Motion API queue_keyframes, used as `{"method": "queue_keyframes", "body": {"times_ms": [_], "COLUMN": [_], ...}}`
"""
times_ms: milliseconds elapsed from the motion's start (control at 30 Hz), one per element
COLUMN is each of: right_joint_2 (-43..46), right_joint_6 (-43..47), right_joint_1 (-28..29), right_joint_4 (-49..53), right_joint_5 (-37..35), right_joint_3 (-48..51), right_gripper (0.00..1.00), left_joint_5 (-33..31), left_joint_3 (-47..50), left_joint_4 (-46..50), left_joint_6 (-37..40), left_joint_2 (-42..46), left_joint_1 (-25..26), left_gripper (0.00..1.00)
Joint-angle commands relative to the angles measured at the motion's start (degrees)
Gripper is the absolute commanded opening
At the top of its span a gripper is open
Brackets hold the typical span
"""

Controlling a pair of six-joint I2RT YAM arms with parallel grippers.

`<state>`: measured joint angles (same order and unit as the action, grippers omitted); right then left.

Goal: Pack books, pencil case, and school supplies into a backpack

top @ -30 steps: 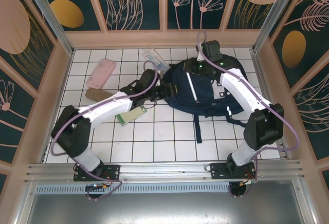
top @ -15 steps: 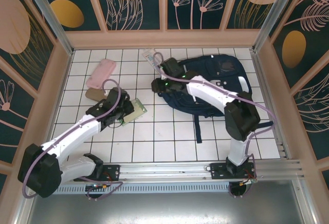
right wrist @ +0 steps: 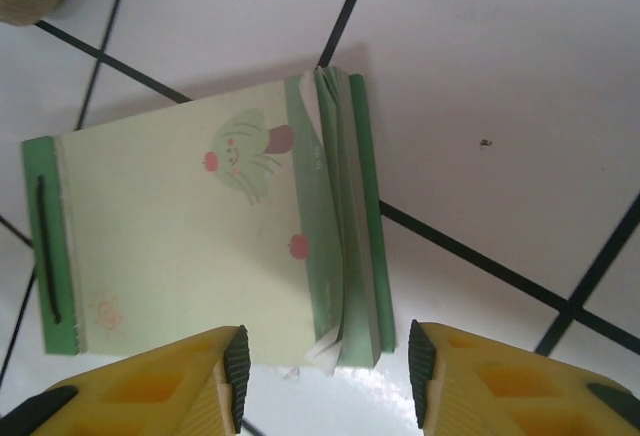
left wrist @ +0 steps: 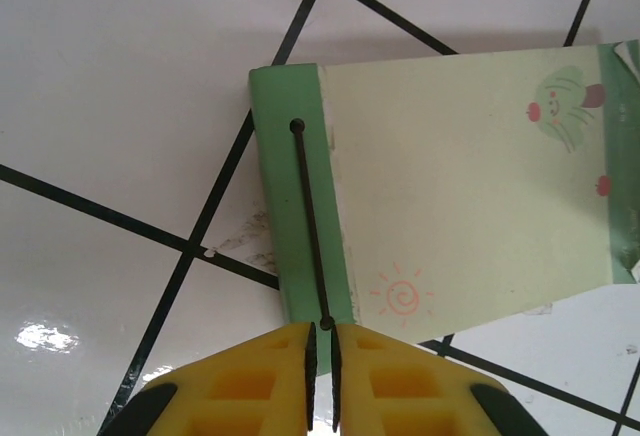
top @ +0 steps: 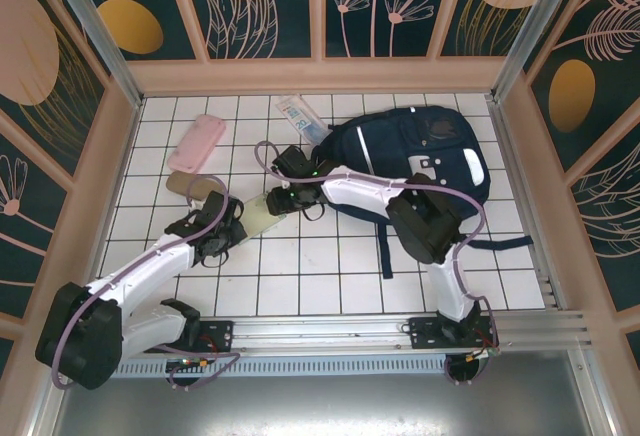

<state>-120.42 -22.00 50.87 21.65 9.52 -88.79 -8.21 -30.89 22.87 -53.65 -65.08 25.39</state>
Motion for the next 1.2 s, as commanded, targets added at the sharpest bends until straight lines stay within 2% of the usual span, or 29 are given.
{"method": "queue_keyframes", "body": {"times_ms": [0, 267, 400, 600, 833, 1000, 1100, 1167], "right_joint_2": [-2.64, -4.94, -4.03, -2.01, -1.12, -1.72, -2.16, -2.03], "right_joint_6": [-0.33, -0.41, -0.68, -2.03, -2.79, -2.78, -2.62, -2.61], "right_joint_1": [-0.07, -0.16, -0.67, -1.9, -2.93, -3.49, -3.76, -3.93], "right_joint_4": [2.05, 3.6, 3.76, 2.29, 2.17, 2.33, 2.39, 2.08], "right_joint_5": [-0.73, -0.61, -0.86, 0.44, 1.17, 1.14, 1.03, 1.36], "right_joint_3": [-2.34, -2.51, -0.83, 2.05, 4.21, 5.03, 5.29, 5.64], "right_gripper": [0.48, 0.46, 0.31, 0.17, 0.16, 0.15, 0.16, 0.15], "left_joint_5": [-1.08, -1.09, -0.93, -1.37, -1.53, 1.45, 8.13, 11.36], "left_joint_3": [1.08, 1.54, 1.98, 2.32, 2.58, 3.12, 5.56, 7.41], "left_joint_4": [-0.9, -1.33, -1.7, -1.93, -1.88, -4.23, -10.5, -14.75], "left_joint_6": [0.22, 0.41, 0.34, 0.46, 1.17, 1.87, 1.5, 0.09], "left_joint_2": [-0.66, -0.3, -0.57, -0.73, -0.43, 2.17, 4.68, 5.93], "left_joint_1": [-0.59, -0.87, -0.95, -1.08, -1.78, -2.88, -3.33, -3.32], "left_gripper": [0.17, 0.2, 0.2, 0.21, 0.22, 0.34, 0.55, 0.61]}}
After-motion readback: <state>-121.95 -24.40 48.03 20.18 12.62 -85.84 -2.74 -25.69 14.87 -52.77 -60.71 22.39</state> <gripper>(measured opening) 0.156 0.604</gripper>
